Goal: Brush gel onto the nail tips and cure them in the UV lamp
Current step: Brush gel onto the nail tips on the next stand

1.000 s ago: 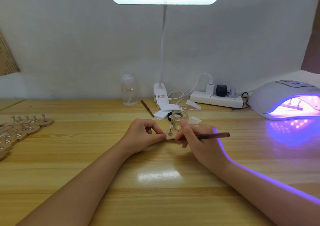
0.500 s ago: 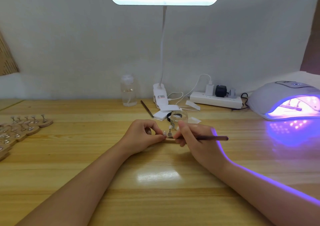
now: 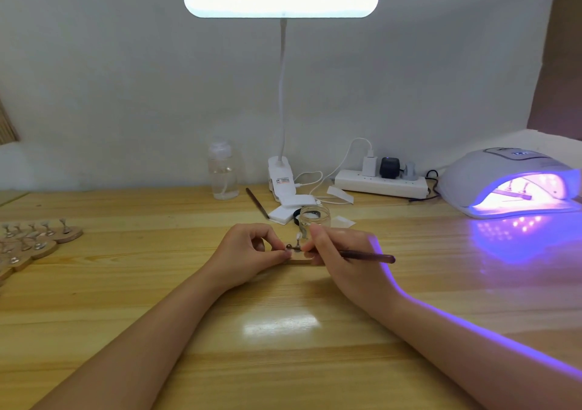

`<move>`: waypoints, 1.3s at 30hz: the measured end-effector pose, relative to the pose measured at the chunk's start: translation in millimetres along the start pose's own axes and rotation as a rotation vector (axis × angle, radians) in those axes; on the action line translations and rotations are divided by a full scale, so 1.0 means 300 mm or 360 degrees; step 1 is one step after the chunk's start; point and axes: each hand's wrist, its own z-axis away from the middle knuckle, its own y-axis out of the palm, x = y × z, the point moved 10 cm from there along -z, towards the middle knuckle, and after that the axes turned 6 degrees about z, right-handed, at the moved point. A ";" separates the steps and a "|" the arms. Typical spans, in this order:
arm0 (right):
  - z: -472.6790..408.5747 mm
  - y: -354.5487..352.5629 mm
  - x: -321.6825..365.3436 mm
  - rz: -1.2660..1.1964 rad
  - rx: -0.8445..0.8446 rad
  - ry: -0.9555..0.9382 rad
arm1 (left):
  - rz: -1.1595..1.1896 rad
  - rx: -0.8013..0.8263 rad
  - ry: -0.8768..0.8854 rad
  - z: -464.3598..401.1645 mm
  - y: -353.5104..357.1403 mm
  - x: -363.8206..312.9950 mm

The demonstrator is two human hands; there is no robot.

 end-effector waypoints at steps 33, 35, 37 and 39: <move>0.005 -0.010 0.011 -0.0169 -0.0010 0.0061 | 0.0229 -0.0092 0.0099 0.006 -0.020 -0.030; 0.006 -0.017 0.017 -0.0179 -0.0038 0.0036 | 0.0227 -0.0088 0.0088 0.006 -0.017 -0.030; 0.003 -0.026 0.034 -0.0102 -0.0064 -0.0060 | 0.0215 -0.0080 0.0083 0.005 -0.014 -0.030; -0.001 -0.023 0.038 -0.0036 -0.0048 -0.0091 | 0.0195 -0.0062 0.0088 0.004 -0.011 -0.031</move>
